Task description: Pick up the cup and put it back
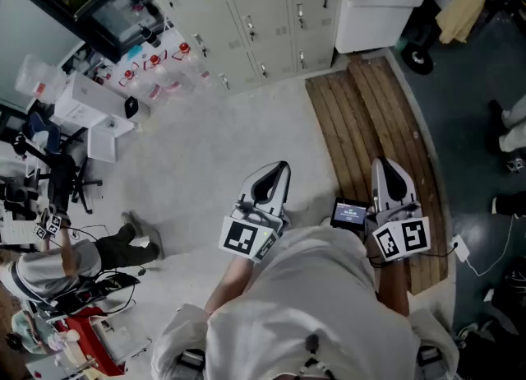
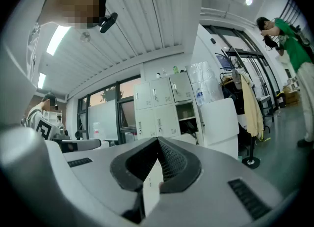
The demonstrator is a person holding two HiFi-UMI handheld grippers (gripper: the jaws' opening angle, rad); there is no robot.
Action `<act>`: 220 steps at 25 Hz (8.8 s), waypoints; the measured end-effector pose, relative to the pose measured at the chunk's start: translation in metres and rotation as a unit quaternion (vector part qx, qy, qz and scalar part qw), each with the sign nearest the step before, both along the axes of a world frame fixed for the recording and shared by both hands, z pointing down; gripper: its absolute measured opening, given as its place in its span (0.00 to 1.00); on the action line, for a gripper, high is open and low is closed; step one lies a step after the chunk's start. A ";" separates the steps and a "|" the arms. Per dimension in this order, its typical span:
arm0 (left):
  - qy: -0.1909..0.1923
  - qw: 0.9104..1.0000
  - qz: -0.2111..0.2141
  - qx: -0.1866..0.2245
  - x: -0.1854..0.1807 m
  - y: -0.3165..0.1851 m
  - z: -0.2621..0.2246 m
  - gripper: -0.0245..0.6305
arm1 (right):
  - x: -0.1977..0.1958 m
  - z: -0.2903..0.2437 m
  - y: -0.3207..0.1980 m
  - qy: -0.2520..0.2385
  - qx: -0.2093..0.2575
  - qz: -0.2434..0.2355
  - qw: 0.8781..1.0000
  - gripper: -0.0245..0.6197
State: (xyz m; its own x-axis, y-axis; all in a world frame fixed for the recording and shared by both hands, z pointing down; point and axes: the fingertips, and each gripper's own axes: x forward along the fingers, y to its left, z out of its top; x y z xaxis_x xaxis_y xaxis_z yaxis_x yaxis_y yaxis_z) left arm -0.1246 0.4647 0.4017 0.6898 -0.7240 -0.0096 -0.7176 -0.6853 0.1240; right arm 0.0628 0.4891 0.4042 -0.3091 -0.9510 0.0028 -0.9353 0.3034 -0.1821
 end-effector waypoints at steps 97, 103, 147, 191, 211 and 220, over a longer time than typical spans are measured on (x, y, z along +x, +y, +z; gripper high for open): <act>0.010 0.999 -0.051 -0.004 0.025 -0.430 0.005 0.05 | 0.018 0.024 -0.461 -0.006 -0.049 -0.037 0.998 0.08; 0.001 0.998 -0.069 0.002 0.051 -0.469 0.001 0.05 | 0.045 0.025 -0.508 0.000 -0.038 -0.057 0.998 0.08; 0.038 0.993 0.106 0.030 0.168 -0.775 -0.043 0.05 | 0.094 -0.027 -0.758 -0.002 -0.027 0.008 1.000 0.09; 0.053 0.986 0.153 0.034 0.146 -0.833 -0.068 0.05 | 0.114 -0.078 -1.049 0.062 -0.008 0.046 0.997 0.60; 0.040 0.988 0.150 0.014 0.152 -0.826 -0.047 0.05 | 0.114 -0.084 -0.921 0.054 0.032 0.053 0.997 0.60; 0.019 0.987 0.157 0.002 0.173 -0.793 -0.033 0.05 | 0.101 -0.069 -0.829 0.022 0.040 0.036 0.998 0.60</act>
